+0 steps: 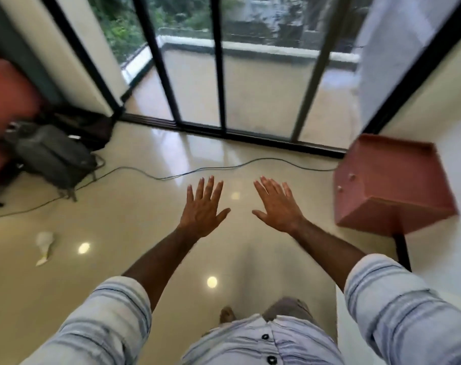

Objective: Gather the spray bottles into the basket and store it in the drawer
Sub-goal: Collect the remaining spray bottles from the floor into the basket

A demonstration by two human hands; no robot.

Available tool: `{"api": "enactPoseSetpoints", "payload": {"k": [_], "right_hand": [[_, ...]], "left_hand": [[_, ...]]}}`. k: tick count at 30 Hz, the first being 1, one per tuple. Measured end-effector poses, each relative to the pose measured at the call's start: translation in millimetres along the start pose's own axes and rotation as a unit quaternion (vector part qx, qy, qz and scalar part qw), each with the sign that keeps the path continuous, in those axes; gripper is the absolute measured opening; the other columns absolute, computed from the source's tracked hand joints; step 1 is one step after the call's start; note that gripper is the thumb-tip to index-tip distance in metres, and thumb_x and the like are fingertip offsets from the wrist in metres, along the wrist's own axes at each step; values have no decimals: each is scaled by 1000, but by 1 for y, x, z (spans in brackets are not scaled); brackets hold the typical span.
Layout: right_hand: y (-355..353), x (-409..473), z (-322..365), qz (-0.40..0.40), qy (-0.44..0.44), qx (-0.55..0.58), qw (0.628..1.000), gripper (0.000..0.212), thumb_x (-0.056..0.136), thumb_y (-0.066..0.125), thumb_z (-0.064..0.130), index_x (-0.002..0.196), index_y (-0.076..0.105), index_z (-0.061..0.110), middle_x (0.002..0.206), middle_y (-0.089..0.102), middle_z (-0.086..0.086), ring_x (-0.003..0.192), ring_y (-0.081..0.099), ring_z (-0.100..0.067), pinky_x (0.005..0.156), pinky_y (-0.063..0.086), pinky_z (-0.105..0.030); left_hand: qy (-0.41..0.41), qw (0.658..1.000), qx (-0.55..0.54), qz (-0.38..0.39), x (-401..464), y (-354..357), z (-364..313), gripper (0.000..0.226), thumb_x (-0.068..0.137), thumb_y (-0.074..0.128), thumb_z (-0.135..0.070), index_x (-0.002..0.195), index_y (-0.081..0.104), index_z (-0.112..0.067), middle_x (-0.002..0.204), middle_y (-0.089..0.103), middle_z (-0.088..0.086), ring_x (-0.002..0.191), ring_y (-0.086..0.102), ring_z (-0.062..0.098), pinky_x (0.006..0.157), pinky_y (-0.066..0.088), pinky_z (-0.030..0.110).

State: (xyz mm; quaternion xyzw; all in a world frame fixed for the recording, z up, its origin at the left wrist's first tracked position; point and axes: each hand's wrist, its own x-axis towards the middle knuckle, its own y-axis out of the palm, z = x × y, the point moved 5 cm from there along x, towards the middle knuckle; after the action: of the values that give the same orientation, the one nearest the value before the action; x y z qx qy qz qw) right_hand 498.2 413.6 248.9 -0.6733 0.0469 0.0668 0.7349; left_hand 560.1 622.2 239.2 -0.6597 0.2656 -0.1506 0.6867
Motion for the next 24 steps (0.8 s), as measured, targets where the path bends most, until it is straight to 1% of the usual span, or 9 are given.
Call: {"api": "enactPoseSetpoints", "payload": {"k": [3, 7, 10, 14, 16, 19, 20, 24], "right_hand": [[-1, 68, 68, 16, -74, -5, 997, 86, 95, 50, 54, 160, 6, 20, 168, 6, -5, 155, 10, -25, 124, 6, -54], [10, 152, 143, 45, -164, -17, 985, 84, 96, 49, 52, 160, 5, 20, 169, 4, -4, 155, 8, -24, 125, 5, -52], [24, 219, 196, 66, -226, -27, 972, 82, 98, 47, 51, 160, 5, 19, 169, 3, -5, 155, 6, -24, 125, 4, -53], [36, 301, 267, 96, -299, -30, 949, 80, 99, 46, 51, 159, 7, 17, 168, 5, -7, 155, 8, -26, 125, 5, -54], [37, 340, 308, 113, -348, -34, 930, 79, 98, 46, 51, 159, 9, 16, 168, 7, -7, 155, 10, -26, 125, 7, -53], [37, 390, 369, 117, -413, -59, 901, 79, 98, 46, 51, 159, 11, 16, 168, 9, -7, 154, 12, -26, 124, 9, -54], [36, 403, 392, 132, -432, -63, 890, 78, 98, 46, 51, 159, 11, 16, 168, 10, -7, 154, 13, -27, 124, 9, -54], [47, 443, 478, 147, -511, -103, 841, 77, 98, 48, 49, 159, 13, 16, 167, 12, -8, 154, 15, -28, 123, 9, -54]], "left_hand": [[-85, 996, -17, 9, -10, 10, 85, 83, 94, 10, -68, 158, -10, -19, 168, -8, 11, 155, -5, 36, 122, 5, 60], [-187, 981, -38, 27, -21, 32, 178, 82, 97, 16, -67, 159, -8, -18, 168, -7, 11, 156, -1, 36, 121, 8, 61], [-251, 966, -51, 44, -28, 51, 244, 82, 96, 15, -67, 159, -8, -18, 169, -4, 11, 155, 2, 36, 121, 9, 61], [-339, 935, -76, 72, -44, 64, 320, 82, 97, 15, -66, 159, -5, -17, 169, -4, 12, 156, 1, 36, 121, 9, 61], [-386, 915, -88, 76, -53, 66, 357, 82, 98, 16, -66, 159, -5, -17, 169, -4, 12, 156, 1, 36, 122, 9, 60], [-448, 886, -105, 66, -64, 65, 409, 80, 99, 17, -65, 160, -5, -17, 169, -4, 11, 156, 1, 35, 122, 8, 60], [-467, 874, -116, 68, -69, 66, 423, 80, 99, 19, -64, 160, -3, -17, 169, -3, 12, 156, 3, 36, 121, 8, 60], [-517, 846, -121, 52, -90, 82, 471, 80, 99, 22, -62, 160, 1, -15, 169, 2, 13, 155, 6, 37, 120, 12, 62]]}}
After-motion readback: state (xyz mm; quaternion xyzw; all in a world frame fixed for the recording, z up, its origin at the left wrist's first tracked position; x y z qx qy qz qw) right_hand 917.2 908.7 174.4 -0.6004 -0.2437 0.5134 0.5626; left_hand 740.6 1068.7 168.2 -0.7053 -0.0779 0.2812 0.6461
